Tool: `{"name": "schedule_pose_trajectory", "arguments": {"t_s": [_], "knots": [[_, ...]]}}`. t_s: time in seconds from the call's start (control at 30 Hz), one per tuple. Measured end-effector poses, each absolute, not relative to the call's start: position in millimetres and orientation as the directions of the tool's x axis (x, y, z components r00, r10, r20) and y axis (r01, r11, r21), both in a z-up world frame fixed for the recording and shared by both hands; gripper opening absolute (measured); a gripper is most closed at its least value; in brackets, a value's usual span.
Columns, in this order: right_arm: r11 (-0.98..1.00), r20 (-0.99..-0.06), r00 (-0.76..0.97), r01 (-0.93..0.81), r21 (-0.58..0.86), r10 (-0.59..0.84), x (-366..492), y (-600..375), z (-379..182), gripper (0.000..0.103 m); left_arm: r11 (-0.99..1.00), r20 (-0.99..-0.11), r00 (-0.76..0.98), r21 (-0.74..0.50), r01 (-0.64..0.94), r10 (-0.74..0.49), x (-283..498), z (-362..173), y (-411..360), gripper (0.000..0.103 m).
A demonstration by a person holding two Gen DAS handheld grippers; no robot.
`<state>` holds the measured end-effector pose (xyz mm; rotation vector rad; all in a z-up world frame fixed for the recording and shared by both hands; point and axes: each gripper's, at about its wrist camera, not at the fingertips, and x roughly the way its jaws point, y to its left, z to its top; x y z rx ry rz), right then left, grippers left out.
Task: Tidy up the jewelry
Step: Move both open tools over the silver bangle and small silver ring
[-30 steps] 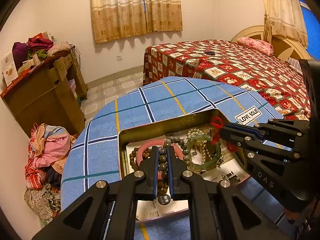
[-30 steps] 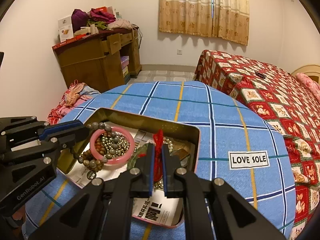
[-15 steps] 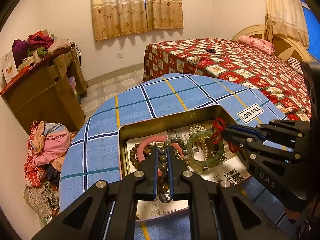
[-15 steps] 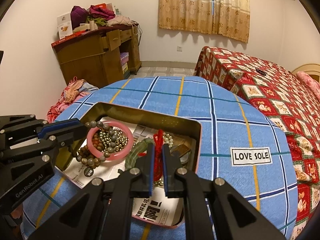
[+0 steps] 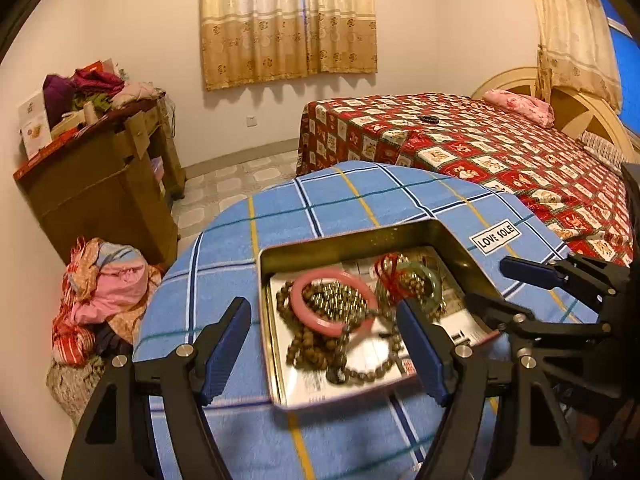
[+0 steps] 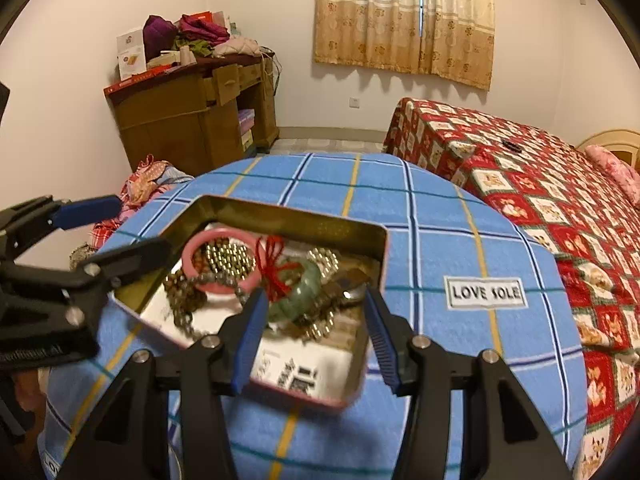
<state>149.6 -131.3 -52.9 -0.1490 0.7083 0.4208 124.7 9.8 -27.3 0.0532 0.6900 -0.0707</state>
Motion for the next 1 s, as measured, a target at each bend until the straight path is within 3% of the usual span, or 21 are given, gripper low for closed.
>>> {"name": "schedule_pose_trajectory", "arguments": {"t_s": [0.47,1.0], "knots": [[0.925,-0.696,0.664,-0.381,0.001,0.274,84,-161,-80,0.060,0.996,-0.718,0.693,-0.001,0.087,-0.062,50,-68,-6,0.076],[0.946,-0.711,0.660,-0.322,0.022,0.242,56,-182,-102,0.066,0.993,-0.764,0.643,0.015,0.113,-0.061,38,-92,-43,0.076]]}}
